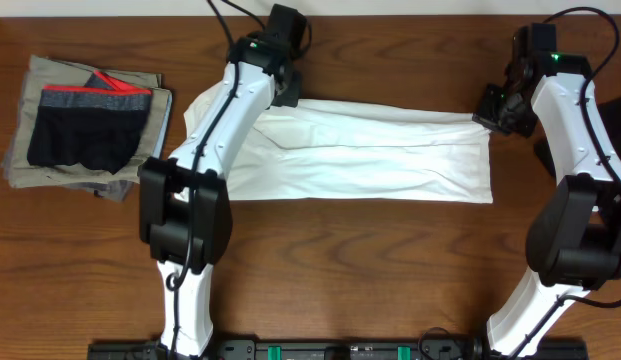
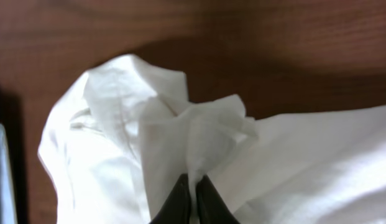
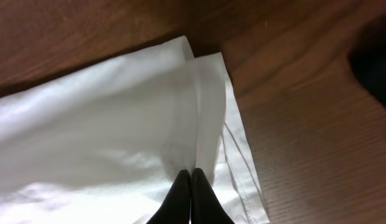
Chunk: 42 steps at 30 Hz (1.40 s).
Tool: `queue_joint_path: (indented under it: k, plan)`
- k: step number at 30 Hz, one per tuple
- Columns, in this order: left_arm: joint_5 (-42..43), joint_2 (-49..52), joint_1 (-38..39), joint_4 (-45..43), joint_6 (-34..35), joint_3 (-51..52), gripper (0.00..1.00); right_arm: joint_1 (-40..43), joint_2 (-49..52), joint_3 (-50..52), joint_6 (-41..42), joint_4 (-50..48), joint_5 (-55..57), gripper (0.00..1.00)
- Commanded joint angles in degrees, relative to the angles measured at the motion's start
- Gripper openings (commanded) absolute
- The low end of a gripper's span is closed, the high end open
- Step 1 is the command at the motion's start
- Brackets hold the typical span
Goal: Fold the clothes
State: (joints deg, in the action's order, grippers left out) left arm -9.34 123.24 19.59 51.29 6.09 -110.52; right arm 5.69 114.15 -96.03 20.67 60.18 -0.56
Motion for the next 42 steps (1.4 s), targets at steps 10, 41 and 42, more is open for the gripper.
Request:
queue_joint_path:
  k: [10, 41, 42]
  plan:
    - [-0.83, -0.09, -0.37, 12.37, 16.74, -0.35, 0.06, -0.52, -0.61, 0.15, 1.64, 2.8, 0.31, 0.01]
    - [-2.73, -3.78, -6.56, 22.01, 16.72, 3.8, 0.3, -0.5, -0.61, 0.15, 0.31, 9.49, 0.39, 0.55]
    - [-2.73, -4.55, -6.56, 21.68, 16.7, 3.8, 0.49, -0.5, -0.61, 0.15, 0.31, 9.94, 0.37, 0.59]
